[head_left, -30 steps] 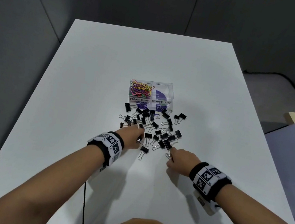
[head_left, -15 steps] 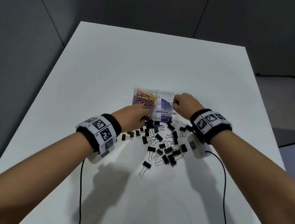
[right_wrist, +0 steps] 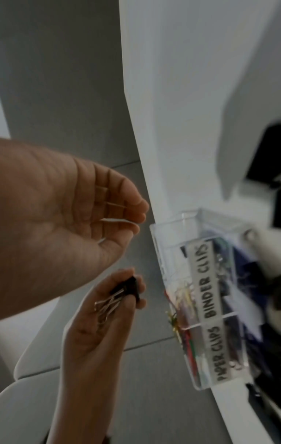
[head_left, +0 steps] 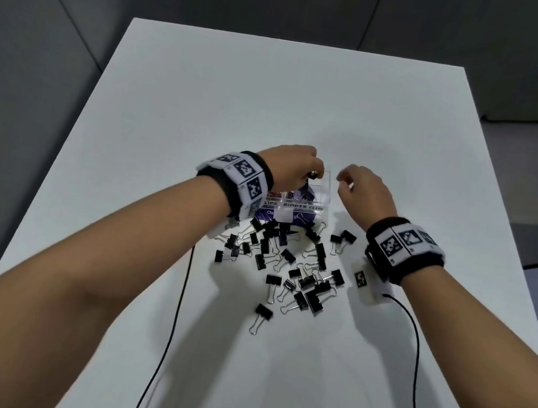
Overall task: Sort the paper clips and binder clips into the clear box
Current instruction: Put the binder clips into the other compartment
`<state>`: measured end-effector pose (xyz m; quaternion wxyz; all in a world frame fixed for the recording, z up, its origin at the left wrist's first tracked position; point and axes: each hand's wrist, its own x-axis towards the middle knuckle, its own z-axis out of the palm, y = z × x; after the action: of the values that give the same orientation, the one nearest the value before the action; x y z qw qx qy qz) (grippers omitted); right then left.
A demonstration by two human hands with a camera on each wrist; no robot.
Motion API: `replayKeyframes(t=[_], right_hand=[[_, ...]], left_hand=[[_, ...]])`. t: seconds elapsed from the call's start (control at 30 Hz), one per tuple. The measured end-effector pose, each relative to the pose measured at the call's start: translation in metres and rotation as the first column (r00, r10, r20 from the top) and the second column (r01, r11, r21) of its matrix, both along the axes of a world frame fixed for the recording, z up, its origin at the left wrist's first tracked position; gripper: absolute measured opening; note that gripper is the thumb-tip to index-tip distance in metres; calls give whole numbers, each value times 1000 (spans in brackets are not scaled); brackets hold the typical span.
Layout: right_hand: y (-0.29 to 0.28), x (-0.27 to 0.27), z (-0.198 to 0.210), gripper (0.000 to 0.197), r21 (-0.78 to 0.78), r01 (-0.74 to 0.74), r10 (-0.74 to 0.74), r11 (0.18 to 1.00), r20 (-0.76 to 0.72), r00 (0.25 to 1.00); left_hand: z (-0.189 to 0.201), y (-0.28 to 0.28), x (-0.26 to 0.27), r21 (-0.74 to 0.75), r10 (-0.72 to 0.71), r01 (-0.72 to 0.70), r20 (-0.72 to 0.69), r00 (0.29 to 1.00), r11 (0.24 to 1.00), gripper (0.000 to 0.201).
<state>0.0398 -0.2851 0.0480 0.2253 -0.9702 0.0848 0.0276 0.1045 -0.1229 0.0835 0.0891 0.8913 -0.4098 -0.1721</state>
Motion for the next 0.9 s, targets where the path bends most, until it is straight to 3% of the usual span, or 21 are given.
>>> replayKeyframes(t=[0.17, 0.4, 0.53, 0.67, 0.77, 0.9], right_hand=[[-20, -40, -25, 27, -7, 15, -16, 1000, -146, 989], [-22, -68, -47, 33, -105, -208, 182, 973, -214, 960], [-16, -82, -49, 39, -219, -294, 234, 930, -263, 936], [-7, -94, -49, 34, -269, -255, 196, 929, -228, 954], [-4, -97, -51, 42, -262, -245, 181, 934, -246, 952], [-1, -97, -53, 47, -293, -289, 217, 911, -256, 942]], left_hand=[[-22, -23, -3, 117, -123, 122, 5, 992, 986, 38], [-30, -18, -29, 104, -235, 217, 216, 948, 971, 36], [-56, -9, -63, 183, -303, 282, 101, 947, 942, 50], [-73, -1, -75, 259, -190, 167, 65, 980, 951, 70], [-77, -2, -78, 254, -119, 96, 74, 990, 962, 78], [-77, -4, -76, 244, -68, 46, 84, 994, 969, 68]])
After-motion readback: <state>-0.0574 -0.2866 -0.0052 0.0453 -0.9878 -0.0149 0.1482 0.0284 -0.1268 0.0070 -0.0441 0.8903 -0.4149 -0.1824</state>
